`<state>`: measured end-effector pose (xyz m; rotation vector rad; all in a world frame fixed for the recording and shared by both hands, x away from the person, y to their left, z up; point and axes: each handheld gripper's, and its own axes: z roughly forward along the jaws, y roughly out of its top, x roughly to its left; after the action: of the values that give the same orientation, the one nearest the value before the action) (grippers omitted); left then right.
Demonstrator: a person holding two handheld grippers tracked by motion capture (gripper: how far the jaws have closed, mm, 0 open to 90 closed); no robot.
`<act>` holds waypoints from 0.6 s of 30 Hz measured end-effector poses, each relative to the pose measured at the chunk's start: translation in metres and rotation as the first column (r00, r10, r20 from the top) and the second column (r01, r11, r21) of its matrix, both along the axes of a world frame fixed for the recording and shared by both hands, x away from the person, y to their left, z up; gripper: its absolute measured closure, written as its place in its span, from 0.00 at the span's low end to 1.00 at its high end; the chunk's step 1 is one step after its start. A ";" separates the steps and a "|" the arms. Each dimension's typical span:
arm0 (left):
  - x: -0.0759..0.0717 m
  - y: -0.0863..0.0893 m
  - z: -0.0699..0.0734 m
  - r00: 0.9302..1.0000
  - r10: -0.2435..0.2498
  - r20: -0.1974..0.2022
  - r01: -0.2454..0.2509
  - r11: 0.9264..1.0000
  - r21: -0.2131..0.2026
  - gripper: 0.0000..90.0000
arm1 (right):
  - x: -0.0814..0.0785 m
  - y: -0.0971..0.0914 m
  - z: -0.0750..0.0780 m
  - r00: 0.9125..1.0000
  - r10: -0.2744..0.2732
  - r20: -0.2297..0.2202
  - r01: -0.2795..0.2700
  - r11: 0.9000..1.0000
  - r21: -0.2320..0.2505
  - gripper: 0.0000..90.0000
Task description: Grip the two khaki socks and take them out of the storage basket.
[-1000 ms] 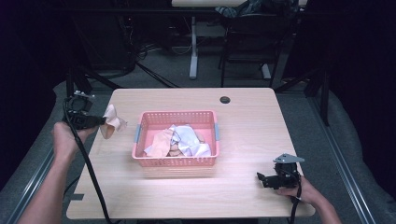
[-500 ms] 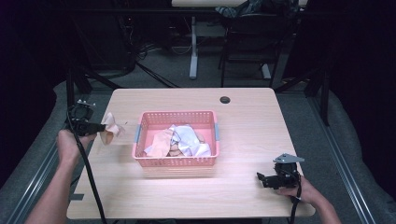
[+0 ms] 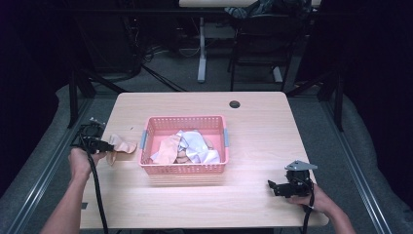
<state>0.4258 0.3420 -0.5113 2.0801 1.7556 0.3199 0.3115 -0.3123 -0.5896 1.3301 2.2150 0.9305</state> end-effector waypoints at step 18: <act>-0.008 -0.041 0.059 0.983 -0.108 0.146 0.114 0.993 -0.038 0.23 | 0.000 0.001 0.000 1.000 -0.007 0.002 0.007 1.000 -0.002 0.00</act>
<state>0.4176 0.3007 -0.4526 2.0581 1.5431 0.3826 0.3111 -0.3118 -0.5896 1.3343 2.2082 0.9270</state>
